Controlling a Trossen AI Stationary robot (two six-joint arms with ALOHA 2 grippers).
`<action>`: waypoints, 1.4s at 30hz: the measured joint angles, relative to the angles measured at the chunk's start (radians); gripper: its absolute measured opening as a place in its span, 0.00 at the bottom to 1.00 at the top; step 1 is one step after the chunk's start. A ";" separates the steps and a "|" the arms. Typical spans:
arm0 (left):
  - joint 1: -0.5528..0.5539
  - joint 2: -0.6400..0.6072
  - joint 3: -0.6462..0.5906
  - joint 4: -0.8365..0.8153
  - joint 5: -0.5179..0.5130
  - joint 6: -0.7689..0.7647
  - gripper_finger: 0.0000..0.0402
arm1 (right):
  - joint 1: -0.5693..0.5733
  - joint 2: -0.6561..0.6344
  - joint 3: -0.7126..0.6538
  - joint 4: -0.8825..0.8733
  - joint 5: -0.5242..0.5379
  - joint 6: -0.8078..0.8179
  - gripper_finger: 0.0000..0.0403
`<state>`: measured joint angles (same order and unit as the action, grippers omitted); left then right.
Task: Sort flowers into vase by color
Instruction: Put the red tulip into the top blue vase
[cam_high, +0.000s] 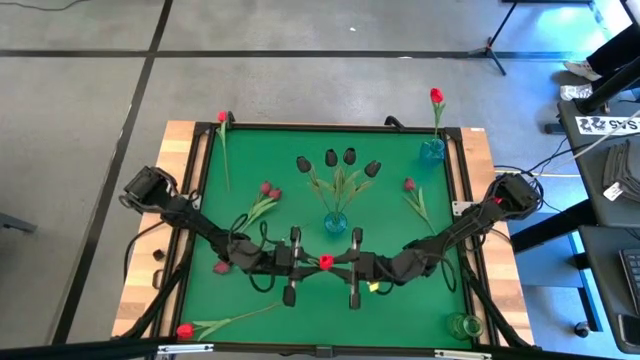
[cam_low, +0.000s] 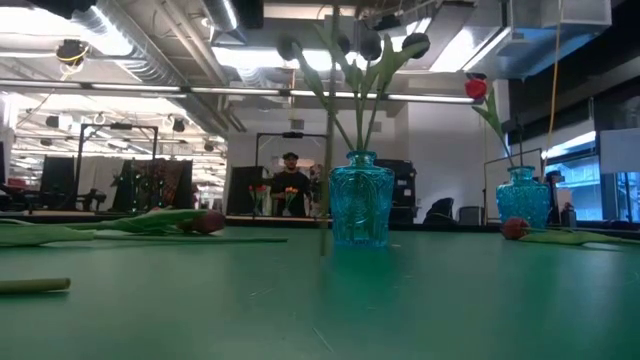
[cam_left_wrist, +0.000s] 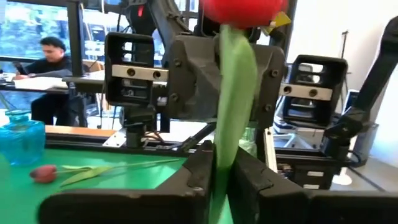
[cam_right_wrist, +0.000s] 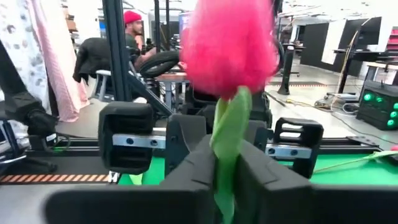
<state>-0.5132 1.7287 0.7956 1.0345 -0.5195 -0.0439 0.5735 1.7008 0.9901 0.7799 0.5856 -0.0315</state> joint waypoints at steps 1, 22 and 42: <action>-0.003 0.000 0.000 -0.003 -0.002 0.003 0.12 | 0.001 -0.001 0.000 -0.006 0.003 0.000 0.05; -0.347 -0.274 -0.007 -0.530 -0.428 -0.096 0.37 | 0.009 -0.698 0.133 -0.402 0.214 -0.270 0.02; -0.301 -0.262 -0.008 -0.557 -0.430 -0.138 0.37 | -0.688 -0.759 0.324 -1.193 0.571 -0.035 0.01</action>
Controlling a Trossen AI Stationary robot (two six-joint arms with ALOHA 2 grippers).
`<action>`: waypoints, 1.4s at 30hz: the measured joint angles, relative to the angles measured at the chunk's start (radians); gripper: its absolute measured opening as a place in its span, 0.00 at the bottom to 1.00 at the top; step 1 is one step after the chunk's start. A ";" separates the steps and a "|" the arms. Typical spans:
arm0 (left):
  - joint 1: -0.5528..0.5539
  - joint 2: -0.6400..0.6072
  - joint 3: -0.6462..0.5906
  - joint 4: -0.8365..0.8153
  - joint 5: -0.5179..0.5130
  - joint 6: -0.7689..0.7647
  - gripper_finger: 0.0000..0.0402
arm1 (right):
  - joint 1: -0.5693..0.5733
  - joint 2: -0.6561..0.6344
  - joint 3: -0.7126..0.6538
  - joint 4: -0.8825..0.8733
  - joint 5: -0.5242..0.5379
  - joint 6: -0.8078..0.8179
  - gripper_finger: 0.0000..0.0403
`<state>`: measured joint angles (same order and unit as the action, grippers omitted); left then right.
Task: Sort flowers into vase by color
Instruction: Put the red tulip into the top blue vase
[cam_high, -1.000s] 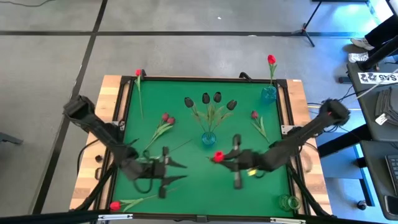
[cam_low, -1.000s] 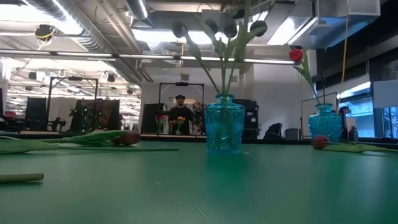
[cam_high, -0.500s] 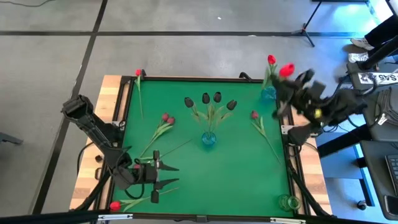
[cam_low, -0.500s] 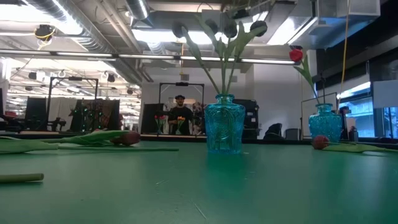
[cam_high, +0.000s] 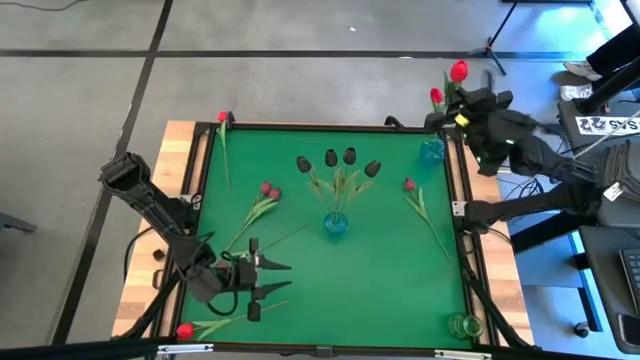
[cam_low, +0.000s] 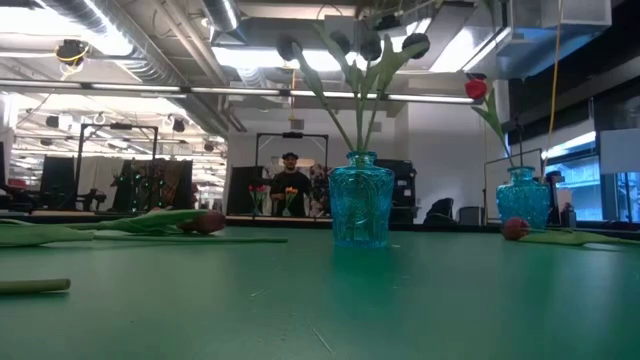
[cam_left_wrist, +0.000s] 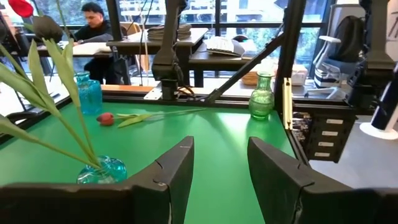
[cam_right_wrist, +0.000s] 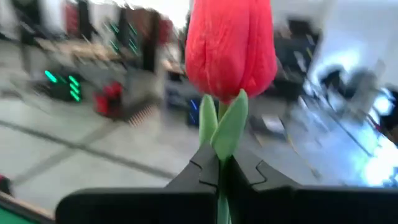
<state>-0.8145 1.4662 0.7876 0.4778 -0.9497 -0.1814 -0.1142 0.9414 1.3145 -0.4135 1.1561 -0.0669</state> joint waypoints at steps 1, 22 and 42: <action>-0.002 0.000 0.000 0.000 -0.002 0.000 0.37 | -0.038 -0.011 -0.001 -0.098 -0.014 0.071 0.01; 0.054 0.041 -0.001 -0.076 -0.009 -0.171 0.37 | -0.458 -0.110 -0.271 0.077 -0.285 0.104 0.02; 0.187 0.028 -0.001 -0.213 0.061 -0.369 0.42 | -0.594 -0.117 -0.494 0.164 -0.381 0.155 0.15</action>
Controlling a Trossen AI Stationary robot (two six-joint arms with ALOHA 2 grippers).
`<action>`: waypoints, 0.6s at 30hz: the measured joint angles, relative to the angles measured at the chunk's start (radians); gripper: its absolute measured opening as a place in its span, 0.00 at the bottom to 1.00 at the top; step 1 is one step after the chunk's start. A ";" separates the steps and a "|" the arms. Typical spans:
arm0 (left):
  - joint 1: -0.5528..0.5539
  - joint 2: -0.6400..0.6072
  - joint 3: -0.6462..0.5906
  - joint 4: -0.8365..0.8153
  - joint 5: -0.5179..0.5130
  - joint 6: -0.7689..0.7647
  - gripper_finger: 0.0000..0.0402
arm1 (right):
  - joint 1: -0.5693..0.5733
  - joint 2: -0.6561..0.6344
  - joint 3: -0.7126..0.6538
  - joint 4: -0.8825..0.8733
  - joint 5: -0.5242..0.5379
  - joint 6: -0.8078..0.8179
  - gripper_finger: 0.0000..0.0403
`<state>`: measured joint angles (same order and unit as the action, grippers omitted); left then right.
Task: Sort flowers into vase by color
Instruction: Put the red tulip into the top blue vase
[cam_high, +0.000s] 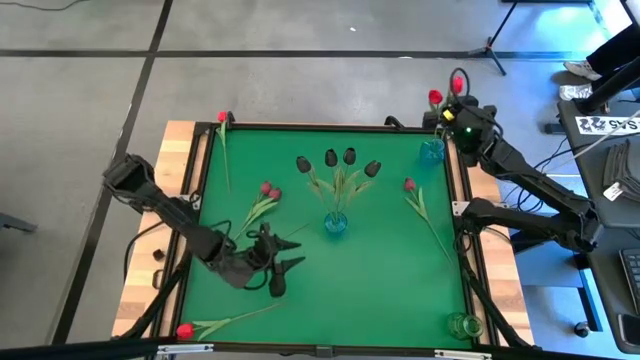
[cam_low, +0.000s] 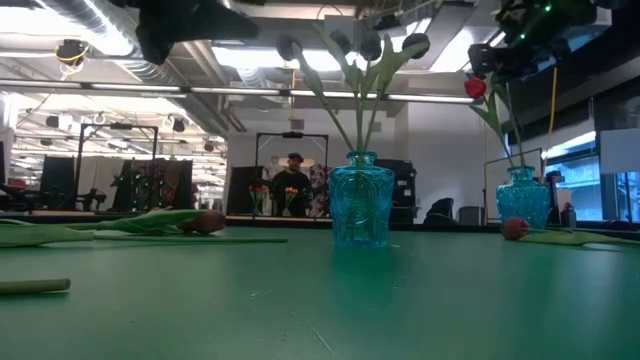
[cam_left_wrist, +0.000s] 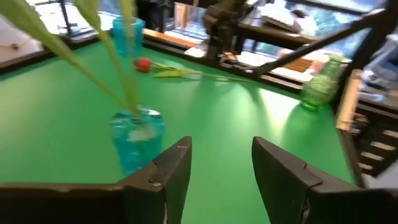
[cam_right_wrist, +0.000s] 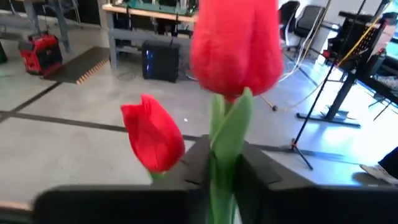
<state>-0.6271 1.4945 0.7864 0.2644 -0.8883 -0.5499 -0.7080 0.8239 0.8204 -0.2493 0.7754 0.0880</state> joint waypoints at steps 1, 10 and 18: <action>0.010 -0.021 0.000 -0.035 0.000 -0.010 0.43 | 0.000 -0.001 0.000 -0.014 -0.001 0.009 0.19; 0.155 -0.386 0.000 -0.737 0.015 -0.392 0.51 | 0.001 -0.086 0.000 -0.195 -0.124 0.041 0.54; 0.386 -0.518 0.000 -1.128 0.108 -0.559 0.51 | 0.001 -0.151 0.000 -0.430 -0.260 0.143 0.66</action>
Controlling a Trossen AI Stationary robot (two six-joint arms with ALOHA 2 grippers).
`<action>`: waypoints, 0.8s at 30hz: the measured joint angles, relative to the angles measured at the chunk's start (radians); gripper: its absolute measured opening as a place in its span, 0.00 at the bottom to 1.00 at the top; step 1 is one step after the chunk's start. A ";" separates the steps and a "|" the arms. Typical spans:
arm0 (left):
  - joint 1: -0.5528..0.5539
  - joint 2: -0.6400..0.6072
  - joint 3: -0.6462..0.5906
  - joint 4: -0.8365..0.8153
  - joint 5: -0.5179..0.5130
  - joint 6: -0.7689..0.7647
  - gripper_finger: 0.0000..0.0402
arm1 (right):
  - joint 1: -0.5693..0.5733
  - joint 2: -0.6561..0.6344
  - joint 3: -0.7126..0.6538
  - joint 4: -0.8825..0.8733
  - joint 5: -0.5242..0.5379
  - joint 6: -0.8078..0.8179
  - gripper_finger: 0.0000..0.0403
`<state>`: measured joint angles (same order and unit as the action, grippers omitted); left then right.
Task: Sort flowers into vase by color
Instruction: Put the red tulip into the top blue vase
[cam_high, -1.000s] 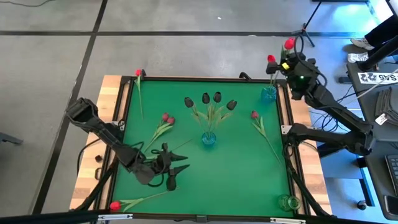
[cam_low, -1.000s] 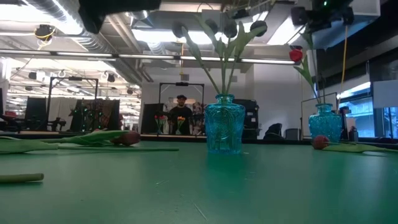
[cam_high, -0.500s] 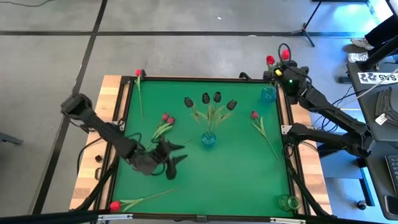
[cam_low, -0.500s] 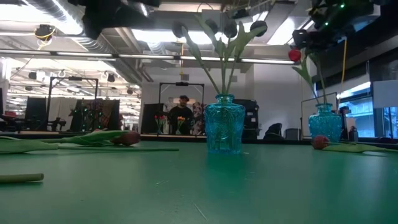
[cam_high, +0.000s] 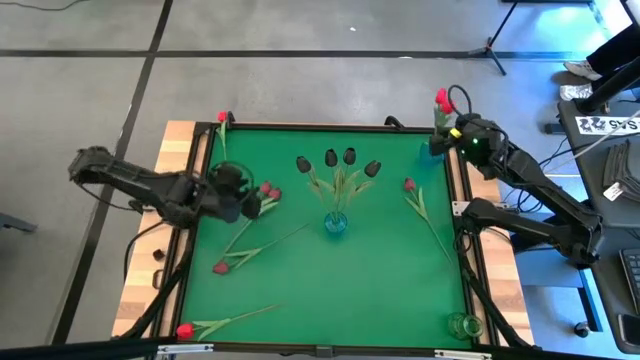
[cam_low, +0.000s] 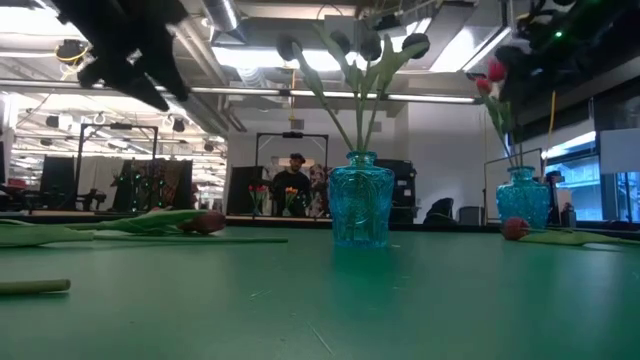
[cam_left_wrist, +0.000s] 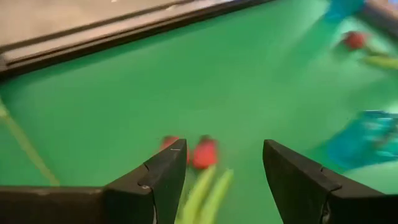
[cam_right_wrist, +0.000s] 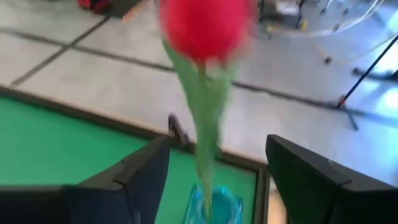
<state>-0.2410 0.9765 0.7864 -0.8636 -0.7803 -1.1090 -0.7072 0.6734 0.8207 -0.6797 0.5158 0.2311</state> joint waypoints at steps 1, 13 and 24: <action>0.027 0.002 0.000 0.000 0.029 0.019 0.51 | 0.000 -0.005 0.000 -0.025 -0.016 0.010 0.67; 0.484 0.022 0.000 -0.088 0.149 0.122 0.51 | 0.000 -0.164 0.038 -0.149 -0.295 0.100 0.63; 0.893 0.201 0.000 0.032 0.159 0.226 0.51 | 0.001 -0.252 0.039 -0.172 -0.593 0.117 0.53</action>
<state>0.6520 1.1772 0.7868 -0.8312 -0.6213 -0.8830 -0.7063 0.4210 0.8600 -0.8517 -0.0775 0.3481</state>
